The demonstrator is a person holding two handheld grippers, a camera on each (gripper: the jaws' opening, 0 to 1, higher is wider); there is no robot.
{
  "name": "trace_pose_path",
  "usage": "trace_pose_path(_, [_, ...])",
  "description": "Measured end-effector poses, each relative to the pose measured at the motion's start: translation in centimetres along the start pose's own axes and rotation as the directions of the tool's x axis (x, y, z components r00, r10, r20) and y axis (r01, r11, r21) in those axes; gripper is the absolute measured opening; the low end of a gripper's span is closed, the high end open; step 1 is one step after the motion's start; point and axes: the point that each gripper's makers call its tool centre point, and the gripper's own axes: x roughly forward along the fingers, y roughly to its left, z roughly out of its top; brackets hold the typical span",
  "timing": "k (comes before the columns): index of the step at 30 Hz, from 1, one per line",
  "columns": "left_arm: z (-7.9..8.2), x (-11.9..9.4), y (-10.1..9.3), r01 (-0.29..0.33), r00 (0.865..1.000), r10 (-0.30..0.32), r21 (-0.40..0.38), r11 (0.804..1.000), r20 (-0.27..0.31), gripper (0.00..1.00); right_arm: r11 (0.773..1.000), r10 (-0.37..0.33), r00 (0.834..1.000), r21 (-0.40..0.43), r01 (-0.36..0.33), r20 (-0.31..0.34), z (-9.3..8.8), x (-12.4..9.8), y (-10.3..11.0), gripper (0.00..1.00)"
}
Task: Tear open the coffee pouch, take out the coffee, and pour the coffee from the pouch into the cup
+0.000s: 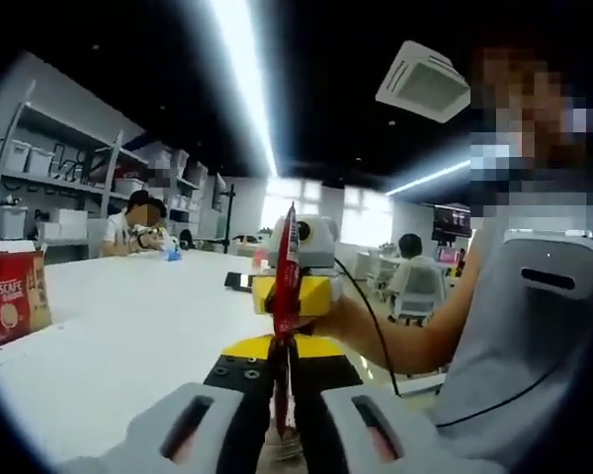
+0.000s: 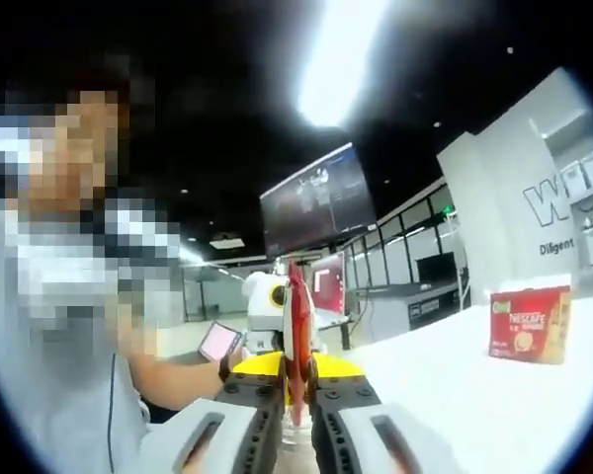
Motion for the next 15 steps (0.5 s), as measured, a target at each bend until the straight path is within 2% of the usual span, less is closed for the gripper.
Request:
trace_pose_path(3, [-0.04, 0.24, -0.17, 0.002, 1.000, -0.002, 0.011, 1.000, -0.004, 0.05, 1.000, 0.001, 1.000, 0.006, -0.001, 0.001, -0.14, -0.01, -0.01, 0.09])
trace_pose_path(9, [-0.41, 0.32, 0.00, -0.021, 0.999, 0.023, 0.069, 0.997, -0.033, 0.03, 1.000, 0.006, 1.000, 0.012, -0.006, -0.009, -0.55, -0.17, -0.12, 0.10])
trace_pose_path(13, [-0.43, 0.16, 0.05, -0.022, 0.999, 0.024, 0.066, 0.998, -0.035, 0.03, 0.999, 0.025, 1.000, -0.035, -0.026, -0.018, -0.57, -0.01, 0.13, 0.11])
trace_pose_path(15, [-0.65, 0.06, 0.24, -0.032, 0.998, 0.035, 0.068, 0.997, -0.048, 0.03, 0.999, 0.034, 0.999, -0.036, -0.034, 0.003, -0.17, 0.01, 0.25, 0.15])
